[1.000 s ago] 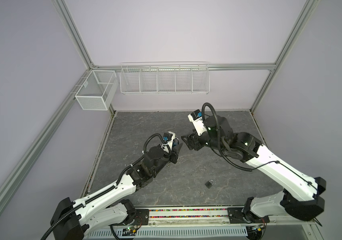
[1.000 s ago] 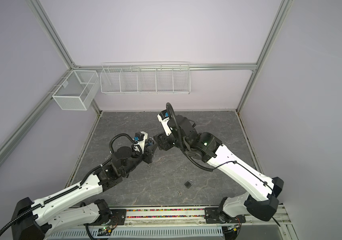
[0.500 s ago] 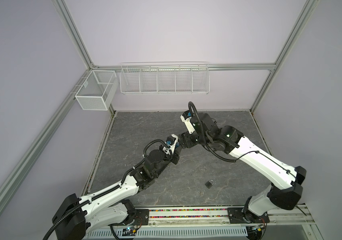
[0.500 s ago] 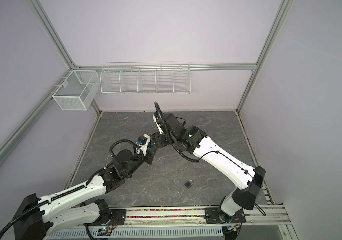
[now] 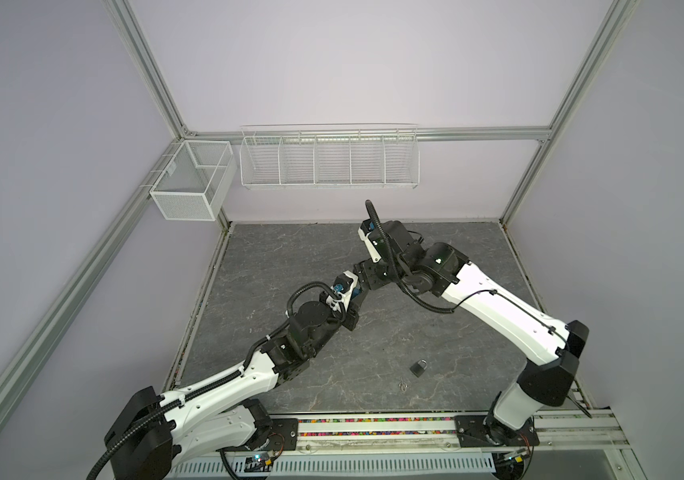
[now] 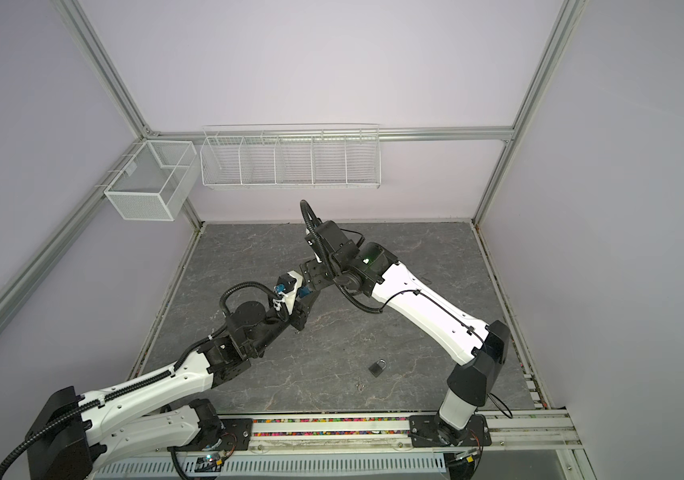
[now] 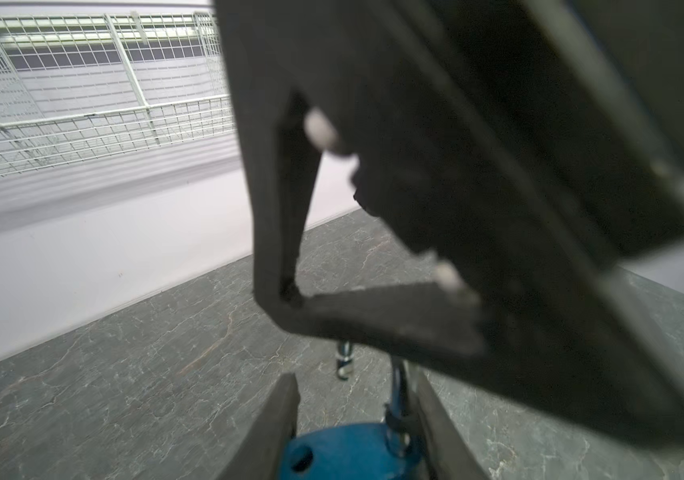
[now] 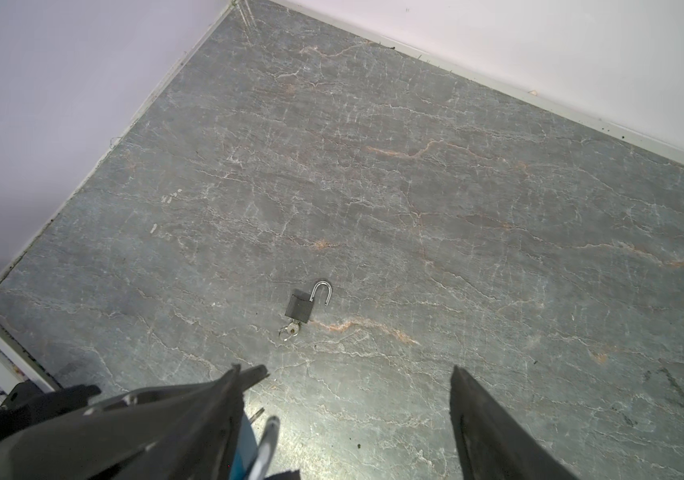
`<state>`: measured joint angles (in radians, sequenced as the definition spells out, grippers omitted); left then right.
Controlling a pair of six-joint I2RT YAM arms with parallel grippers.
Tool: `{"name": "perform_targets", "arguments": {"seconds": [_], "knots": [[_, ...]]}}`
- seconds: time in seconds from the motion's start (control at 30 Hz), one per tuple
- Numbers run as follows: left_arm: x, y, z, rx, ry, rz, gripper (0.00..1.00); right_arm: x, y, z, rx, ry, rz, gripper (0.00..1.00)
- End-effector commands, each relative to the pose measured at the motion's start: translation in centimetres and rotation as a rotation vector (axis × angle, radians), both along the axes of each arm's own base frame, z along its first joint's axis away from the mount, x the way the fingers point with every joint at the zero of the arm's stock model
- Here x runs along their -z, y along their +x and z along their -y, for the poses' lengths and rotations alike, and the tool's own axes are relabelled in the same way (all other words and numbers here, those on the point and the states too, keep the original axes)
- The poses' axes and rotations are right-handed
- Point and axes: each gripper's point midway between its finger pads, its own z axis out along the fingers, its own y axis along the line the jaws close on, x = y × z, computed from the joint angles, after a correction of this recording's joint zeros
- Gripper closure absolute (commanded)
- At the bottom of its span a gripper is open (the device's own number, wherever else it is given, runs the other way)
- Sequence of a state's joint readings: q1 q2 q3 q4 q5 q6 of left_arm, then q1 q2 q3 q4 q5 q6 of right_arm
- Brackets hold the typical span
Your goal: Unlock with the key
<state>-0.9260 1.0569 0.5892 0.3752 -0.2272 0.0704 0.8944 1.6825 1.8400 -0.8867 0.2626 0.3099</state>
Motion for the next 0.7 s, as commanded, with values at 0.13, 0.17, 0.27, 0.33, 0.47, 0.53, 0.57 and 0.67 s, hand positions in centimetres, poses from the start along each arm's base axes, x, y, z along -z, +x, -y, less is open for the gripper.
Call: {"name": "perform_targets", "arguments": {"seconds": [0.13, 0.17, 0.27, 0.33, 0.47, 0.53, 0.57, 0.67], "knots": [[-1.6, -0.4, 0.4, 0.028, -0.022, 0.077, 1.0, 0.0, -0.7, 2.9, -0.027, -0.063, -0.083, 0.19], [-1.6, -0.4, 0.4, 0.029, -0.022, 0.079, 1.0, 0.2, -1.0, 3.1, -0.043, -0.058, -0.106, 0.19], [-1.7, -0.7, 0.7, 0.055, -0.018, 0.085, 1.0, 0.3, -1.5, 3.2, -0.094, -0.026, -0.133, 0.19], [-1.5, -0.7, 0.9, 0.065, -0.013, 0.085, 1.0, -0.5, -1.7, 3.6, -0.111, -0.028, -0.097, 0.18], [-1.7, -1.3, 1.3, 0.107, -0.01, 0.078, 1.0, -2.4, -2.4, 4.3, -0.2, 0.003, -0.005, 0.18], [-1.6, -1.4, 1.4, 0.112, -0.015, 0.069, 1.0, -3.7, -3.0, 3.5, -0.318, 0.088, 0.058, 0.19], [-1.6, -1.5, 1.4, 0.117, -0.013, 0.068, 1.0, -3.9, -3.7, 3.2, -0.394, 0.121, 0.081, 0.19], [-1.4, -1.7, 1.5, 0.129, -0.003, 0.061, 1.0, -4.2, -5.5, 2.6, -0.572, 0.161, 0.152, 0.18]]}}
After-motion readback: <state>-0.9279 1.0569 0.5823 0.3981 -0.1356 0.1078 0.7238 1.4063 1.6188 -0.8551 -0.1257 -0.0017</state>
